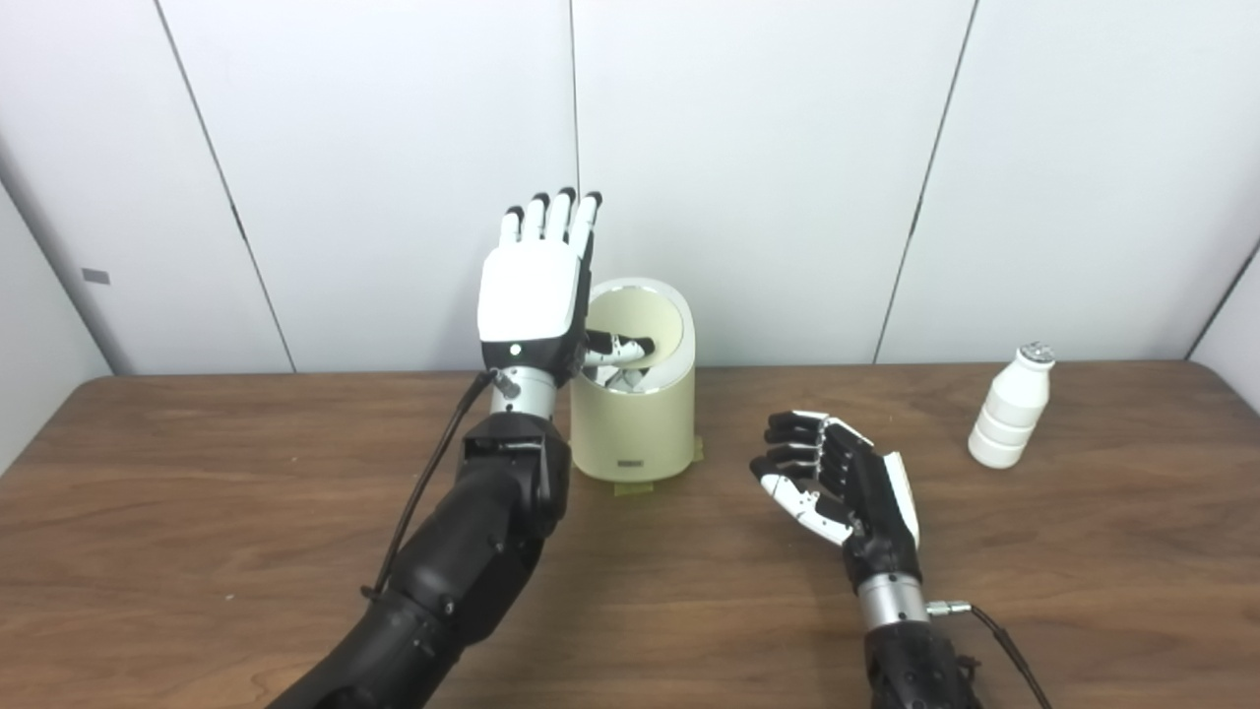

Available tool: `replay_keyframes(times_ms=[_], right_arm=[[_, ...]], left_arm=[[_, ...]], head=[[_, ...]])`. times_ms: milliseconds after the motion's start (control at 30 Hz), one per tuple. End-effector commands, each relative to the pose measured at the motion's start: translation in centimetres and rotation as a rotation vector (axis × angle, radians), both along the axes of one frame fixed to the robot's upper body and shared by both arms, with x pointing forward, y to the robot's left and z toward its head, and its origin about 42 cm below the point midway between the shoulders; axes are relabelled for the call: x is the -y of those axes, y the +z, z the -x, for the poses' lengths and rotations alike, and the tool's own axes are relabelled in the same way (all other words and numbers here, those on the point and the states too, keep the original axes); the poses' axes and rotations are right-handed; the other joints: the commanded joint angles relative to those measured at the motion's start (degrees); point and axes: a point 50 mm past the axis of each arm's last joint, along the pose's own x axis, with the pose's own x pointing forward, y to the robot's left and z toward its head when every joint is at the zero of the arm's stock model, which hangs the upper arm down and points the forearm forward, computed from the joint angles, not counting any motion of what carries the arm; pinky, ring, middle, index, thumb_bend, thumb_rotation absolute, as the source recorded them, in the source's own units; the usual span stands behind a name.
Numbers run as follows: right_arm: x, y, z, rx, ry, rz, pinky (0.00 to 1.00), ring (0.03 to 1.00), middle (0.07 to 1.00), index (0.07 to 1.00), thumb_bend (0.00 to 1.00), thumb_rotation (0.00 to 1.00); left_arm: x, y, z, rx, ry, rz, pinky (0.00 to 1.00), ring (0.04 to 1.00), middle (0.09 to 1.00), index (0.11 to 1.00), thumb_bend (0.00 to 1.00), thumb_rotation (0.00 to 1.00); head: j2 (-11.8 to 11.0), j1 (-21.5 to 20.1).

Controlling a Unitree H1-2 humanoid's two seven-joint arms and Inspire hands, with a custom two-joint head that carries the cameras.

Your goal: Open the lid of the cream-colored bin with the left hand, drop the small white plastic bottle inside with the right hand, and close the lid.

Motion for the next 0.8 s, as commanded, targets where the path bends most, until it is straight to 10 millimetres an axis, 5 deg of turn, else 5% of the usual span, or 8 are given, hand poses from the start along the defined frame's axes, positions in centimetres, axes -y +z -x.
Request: replay_keyframes(times_ms=[0, 533, 767], right_arm=[[-0.4, 0.6, -0.1, 0.033, 0.004, -0.009, 0.52, 0.594, 0.622, 0.609, 0.28, 0.17], [-0.3, 0.5, -0.1, 0.028, 0.008, -0.006, 0.51, 0.591, 0.621, 0.612, 0.28, 0.15], [-0.4, 0.7, -0.1, 0.022, 0.001, 0.001, 0.51, 0.592, 0.623, 0.611, 0.28, 0.16]], left_arm=[[0.4, 3.1, -0.5, 0.092, -0.008, -0.016, 1.00, 1.000, 1.000, 1.000, 1.00, 0.24], [-0.6, 1.6, -1.0, 0.004, 0.054, -0.124, 1.00, 1.000, 1.000, 1.000, 1.00, 0.17], [-0.8, 0.9, -0.8, -0.013, 0.037, -0.129, 1.00, 1.000, 1.000, 1.000, 1.00, 0.22]], head=[[0.11, -0.02], [-0.09, 0.18], [-0.01, 0.02]])
